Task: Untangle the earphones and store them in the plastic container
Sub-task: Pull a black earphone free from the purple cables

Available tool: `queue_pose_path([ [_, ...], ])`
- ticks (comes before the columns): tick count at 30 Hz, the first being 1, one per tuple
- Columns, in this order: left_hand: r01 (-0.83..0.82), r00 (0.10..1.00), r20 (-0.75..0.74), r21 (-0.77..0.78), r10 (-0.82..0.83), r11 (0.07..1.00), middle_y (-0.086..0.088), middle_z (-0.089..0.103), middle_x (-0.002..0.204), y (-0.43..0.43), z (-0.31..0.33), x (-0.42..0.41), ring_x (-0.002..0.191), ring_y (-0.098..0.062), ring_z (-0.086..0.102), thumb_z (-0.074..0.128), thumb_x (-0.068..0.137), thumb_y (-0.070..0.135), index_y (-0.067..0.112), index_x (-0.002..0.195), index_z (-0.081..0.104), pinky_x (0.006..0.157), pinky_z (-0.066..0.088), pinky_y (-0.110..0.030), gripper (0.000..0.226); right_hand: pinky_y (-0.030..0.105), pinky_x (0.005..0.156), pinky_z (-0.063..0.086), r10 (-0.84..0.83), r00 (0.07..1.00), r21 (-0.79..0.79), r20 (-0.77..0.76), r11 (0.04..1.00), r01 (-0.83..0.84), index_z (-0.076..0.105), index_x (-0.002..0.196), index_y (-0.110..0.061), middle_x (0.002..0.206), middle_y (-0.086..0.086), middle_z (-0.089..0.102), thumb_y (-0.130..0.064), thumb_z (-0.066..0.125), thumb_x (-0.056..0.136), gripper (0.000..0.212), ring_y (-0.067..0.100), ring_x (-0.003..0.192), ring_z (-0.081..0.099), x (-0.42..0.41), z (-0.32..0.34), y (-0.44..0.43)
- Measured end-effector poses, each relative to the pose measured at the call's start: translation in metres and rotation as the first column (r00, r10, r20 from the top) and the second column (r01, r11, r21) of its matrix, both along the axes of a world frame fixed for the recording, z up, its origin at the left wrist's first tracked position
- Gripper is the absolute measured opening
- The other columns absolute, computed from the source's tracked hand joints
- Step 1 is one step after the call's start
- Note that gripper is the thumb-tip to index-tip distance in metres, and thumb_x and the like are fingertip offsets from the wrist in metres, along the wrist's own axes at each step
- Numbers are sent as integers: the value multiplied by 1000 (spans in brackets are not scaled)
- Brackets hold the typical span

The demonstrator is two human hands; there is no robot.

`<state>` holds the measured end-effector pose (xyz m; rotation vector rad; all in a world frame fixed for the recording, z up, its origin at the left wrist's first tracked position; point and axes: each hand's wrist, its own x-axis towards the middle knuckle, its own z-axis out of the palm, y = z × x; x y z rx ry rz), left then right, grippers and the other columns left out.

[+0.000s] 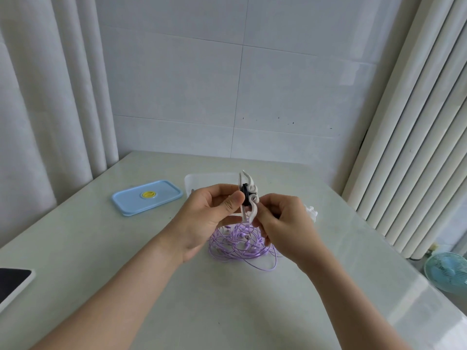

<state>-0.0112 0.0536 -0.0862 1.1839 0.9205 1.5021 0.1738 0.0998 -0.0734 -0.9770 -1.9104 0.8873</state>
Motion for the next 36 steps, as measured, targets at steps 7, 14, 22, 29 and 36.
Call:
queue_pose_path([
  [7,-204,969,120,-100,216,974,-8,80,98,5,-3,-2,91,-20,77,74,91,28,5,113,73,79,61,-35,31,39,63,57,171,985,-159,4,973,-168,75,92,-1,82,13,77,-2,58,99,19,21,59,62,-5,1,-12],
  [14,-346,928,133,-40,349,937,-15,75,107,8,-5,3,96,-26,75,74,96,18,3,111,71,85,62,-34,21,35,64,58,85,891,-528,-445,779,-338,55,130,1,89,23,70,-2,56,106,25,28,70,64,-13,2,-13],
  [22,-322,918,-197,132,343,937,1,71,120,1,-5,8,97,-21,77,77,96,17,19,115,65,94,60,-41,22,31,49,51,-91,756,-576,-649,708,-409,48,131,-6,78,21,65,4,54,102,32,26,57,58,-16,13,-18],
  [29,-226,864,-407,213,296,951,10,71,116,1,-7,10,107,-11,70,70,100,19,25,115,58,94,54,-31,20,32,54,55,-77,819,-493,-569,829,-265,66,105,6,78,23,68,-9,58,102,18,28,58,63,-15,12,-20],
  [36,-178,901,-381,107,206,978,3,75,105,-3,-3,5,91,-15,72,69,102,24,27,124,56,83,56,-29,26,35,58,51,71,986,-2,-154,997,-72,55,114,-16,72,3,75,-15,57,105,9,21,60,66,-12,2,-19],
])
